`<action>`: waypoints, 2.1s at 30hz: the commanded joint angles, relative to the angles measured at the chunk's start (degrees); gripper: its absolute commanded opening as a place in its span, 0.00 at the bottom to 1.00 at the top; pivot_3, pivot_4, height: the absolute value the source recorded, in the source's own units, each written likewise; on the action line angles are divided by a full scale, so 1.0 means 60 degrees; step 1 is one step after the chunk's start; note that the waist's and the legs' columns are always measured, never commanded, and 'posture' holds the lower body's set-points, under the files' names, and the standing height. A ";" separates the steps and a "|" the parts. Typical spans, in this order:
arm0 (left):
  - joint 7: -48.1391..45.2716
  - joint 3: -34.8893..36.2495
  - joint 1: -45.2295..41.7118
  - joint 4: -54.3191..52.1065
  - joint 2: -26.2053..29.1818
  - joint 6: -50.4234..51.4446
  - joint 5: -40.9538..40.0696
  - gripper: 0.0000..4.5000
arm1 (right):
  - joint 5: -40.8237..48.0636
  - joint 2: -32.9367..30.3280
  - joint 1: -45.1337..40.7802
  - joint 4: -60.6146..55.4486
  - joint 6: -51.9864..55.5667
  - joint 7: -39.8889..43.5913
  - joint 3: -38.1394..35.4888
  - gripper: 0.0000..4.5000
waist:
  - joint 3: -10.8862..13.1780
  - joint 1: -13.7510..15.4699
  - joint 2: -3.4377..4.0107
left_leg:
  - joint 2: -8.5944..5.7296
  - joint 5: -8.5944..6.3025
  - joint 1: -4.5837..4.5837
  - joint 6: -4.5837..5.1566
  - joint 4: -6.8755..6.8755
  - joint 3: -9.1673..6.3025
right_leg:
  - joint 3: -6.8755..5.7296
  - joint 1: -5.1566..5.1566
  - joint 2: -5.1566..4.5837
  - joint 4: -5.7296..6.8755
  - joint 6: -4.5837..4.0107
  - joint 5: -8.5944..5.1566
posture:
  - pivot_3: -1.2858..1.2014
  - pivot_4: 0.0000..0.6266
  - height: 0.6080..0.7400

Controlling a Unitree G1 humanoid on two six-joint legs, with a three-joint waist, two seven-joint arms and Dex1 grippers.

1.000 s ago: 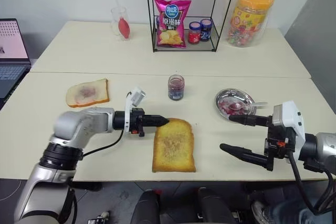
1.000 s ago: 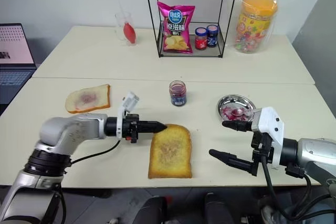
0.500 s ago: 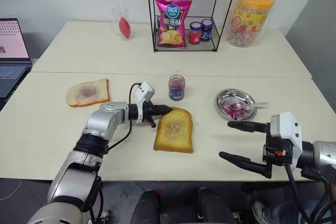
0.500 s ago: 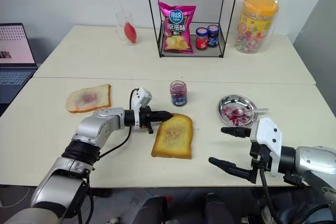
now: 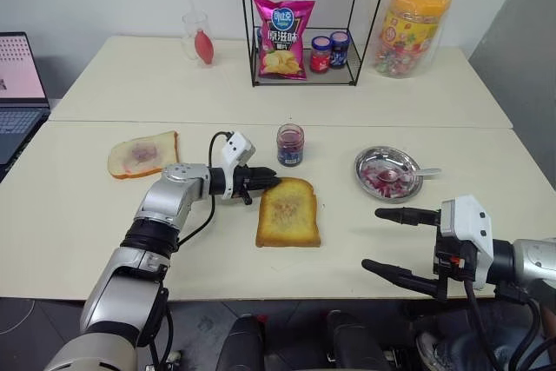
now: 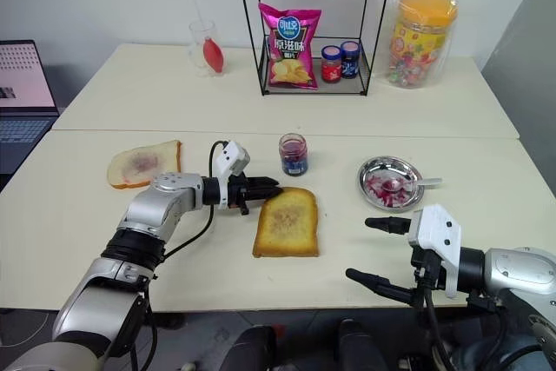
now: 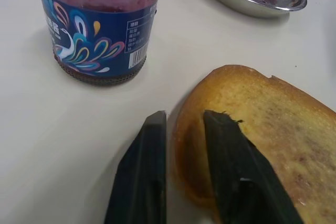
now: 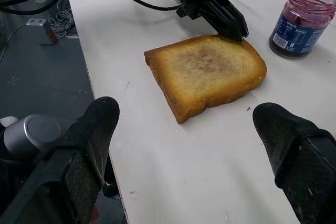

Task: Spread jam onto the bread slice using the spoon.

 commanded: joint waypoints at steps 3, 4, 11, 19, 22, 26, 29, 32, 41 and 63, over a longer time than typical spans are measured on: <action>0.0478 0.0431 0.0157 -0.0986 0.0460 -0.1282 0.0689 0.55 | 0.0130 -0.0118 -0.0244 -0.0237 0.0001 -0.0057 -0.0053 1.00 | 0.0000 0.0002 0.0000 | 0.0000 0.0000 0.0000 0.0000 0.0001 -0.0002 | -0.0001 0.0001 0.0000 -0.0001 0.0000 0.0000 | 0.52 0.24 1.00; 0.0510 0.0464 0.0304 -0.1169 0.0630 -0.1501 0.0825 0.59 | 0.0130 -0.0117 -0.0267 -0.0222 0.0013 -0.0069 -0.0044 1.00 | 0.0000 -0.0013 0.0000 | 0.0000 0.0000 0.0000 0.0000 0.0001 -0.0002 | -0.0001 0.0002 0.0000 -0.0001 0.0000 0.0000 | 0.52 0.24 1.00; 0.0445 0.1103 0.1222 -0.3483 0.1904 -0.2650 0.1114 0.64 | 0.0017 0.0017 -0.0129 -0.0068 0.0022 -0.0356 -0.0369 1.00 | 0.0000 -0.0016 0.0000 | 0.0004 0.0000 0.0004 0.0000 0.0001 -0.0003 | -0.0001 0.0002 0.0001 0.0007 -0.0001 0.0001 | 0.52 0.24 1.00; -0.0813 0.1618 0.2132 -0.7245 0.3277 -0.1489 -0.0521 0.68 | -0.0598 0.1679 -0.0045 0.1156 -0.0310 -0.2445 -0.1877 1.00 | -0.0006 0.0015 -0.0004 | -0.0002 0.0000 0.0005 -0.0001 0.0004 0.0003 | 0.0002 0.0012 -0.0011 -0.0001 0.0000 0.0001 | 0.52 0.24 1.00; -0.1005 0.1684 0.2077 -0.8207 0.3633 -0.0361 -0.1284 0.78 | -0.0931 0.2411 -0.0413 0.2252 -0.0438 -0.3394 -0.2105 1.00 | -0.0007 -0.0014 -0.0004 | 0.0011 0.0002 0.0017 0.0002 0.0005 0.0002 | 0.0003 0.0014 0.0004 0.0011 -0.0003 0.0002 | 0.52 0.24 1.00; -0.1049 0.1647 0.1813 -0.9032 0.3725 0.0765 -0.2202 0.96 | -0.0504 0.3574 -0.1691 0.4157 -0.0090 -0.4613 -0.2239 1.00 | -0.0008 -0.0041 0.0007 | 0.0014 0.0008 0.0032 0.0011 0.0006 0.0011 | 0.0009 0.0021 0.0008 0.0016 -0.0015 0.0010 | 0.52 0.24 1.00; -0.1131 0.1518 0.1829 -0.9328 0.3746 0.1027 -0.2409 0.99 | -0.0844 0.4009 -0.2334 0.4950 0.0011 -0.5040 -0.1740 1.00 | -0.0012 -0.0056 0.0018 | 0.0012 0.0010 0.0036 0.0014 0.0000 0.0017 | 0.0014 0.0020 0.0008 0.0017 -0.0017 0.0010 | 0.52 0.24 1.00; -0.1110 0.1280 0.1809 -0.9402 0.3643 0.0884 -0.2162 0.99 | -0.0828 0.4375 -0.3096 0.5959 -0.0013 -0.5367 -0.1703 1.00 | -0.0010 -0.0062 0.0029 | 0.0012 0.0010 0.0037 0.0015 -0.0015 0.0015 | 0.0013 0.0013 0.0012 0.0018 -0.0026 0.0003 | 0.52 0.24 1.00; -0.1107 0.0791 0.1610 -0.9449 0.3556 0.0642 -0.1740 0.99 | -0.0046 0.5103 -0.4343 0.8058 0.0209 -0.5715 -0.2271 1.00 | -0.0007 -0.0055 0.0044 | 0.0012 0.0010 0.0036 0.0015 -0.0013 0.0015 | 0.0015 0.0015 0.0014 0.0016 -0.0024 0.0005 | 0.52 0.24 1.00; -0.1108 0.0528 0.1317 -0.9059 0.3409 0.0358 -0.1139 1.00 | 0.0710 0.5577 -0.5117 0.9109 0.0343 -0.5916 -0.2627 0.50 | -0.0008 -0.0113 0.0054 | 0.0013 0.0010 0.0038 0.0016 -0.0016 0.0016 | 0.0016 0.0013 0.0017 0.0019 -0.0023 0.0006 | 0.52 0.24 1.00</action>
